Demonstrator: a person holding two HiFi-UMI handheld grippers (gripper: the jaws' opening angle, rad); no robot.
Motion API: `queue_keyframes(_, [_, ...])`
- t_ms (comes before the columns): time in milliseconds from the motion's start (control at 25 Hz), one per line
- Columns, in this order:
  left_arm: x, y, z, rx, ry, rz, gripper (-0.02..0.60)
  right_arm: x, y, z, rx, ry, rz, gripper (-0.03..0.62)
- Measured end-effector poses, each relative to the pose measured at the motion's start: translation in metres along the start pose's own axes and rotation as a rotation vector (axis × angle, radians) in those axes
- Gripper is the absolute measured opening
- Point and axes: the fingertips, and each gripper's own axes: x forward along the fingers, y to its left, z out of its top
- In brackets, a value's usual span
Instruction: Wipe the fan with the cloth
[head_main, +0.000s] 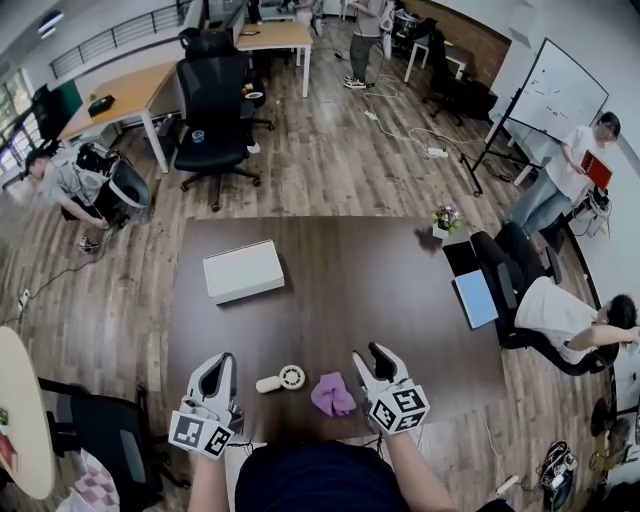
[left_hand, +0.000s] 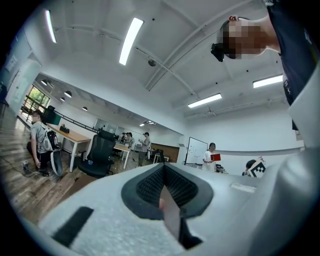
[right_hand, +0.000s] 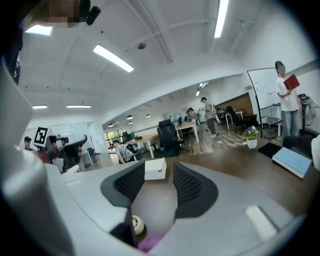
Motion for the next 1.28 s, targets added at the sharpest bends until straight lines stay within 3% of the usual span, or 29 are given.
queue_keyframes(360, [-0.009,0.006,-0.004,-0.006,0.016,0.023,-0.006,-0.027,0.038,0.095,-0.124,-0.236,0.026,0.158])
queue_keyframes(480, [-0.011,0.005,-0.005,-0.004,0.022,0.024,-0.006,-0.038,0.04,0.113,-0.131,-0.298,0.014,0.072])
queue_keyframes(520, [-0.011,0.005,-0.005,0.001,0.026,0.024,-0.006,-0.041,0.039,0.116,-0.13,-0.314,0.01,0.015])
queue_keyframes(560, [-0.01,0.004,-0.005,0.007,0.029,0.023,-0.006,-0.042,0.038,0.118,-0.124,-0.323,0.009,0.011])
queue_keyframes(920, [-0.01,0.0,-0.009,0.0,0.026,0.035,-0.006,-0.054,0.016,0.108,-0.047,-0.312,-0.021,0.009])
queue_keyframes(1280, [-0.013,0.003,-0.01,-0.006,0.019,0.049,-0.006,-0.056,0.02,0.108,-0.118,-0.286,-0.025,0.009])
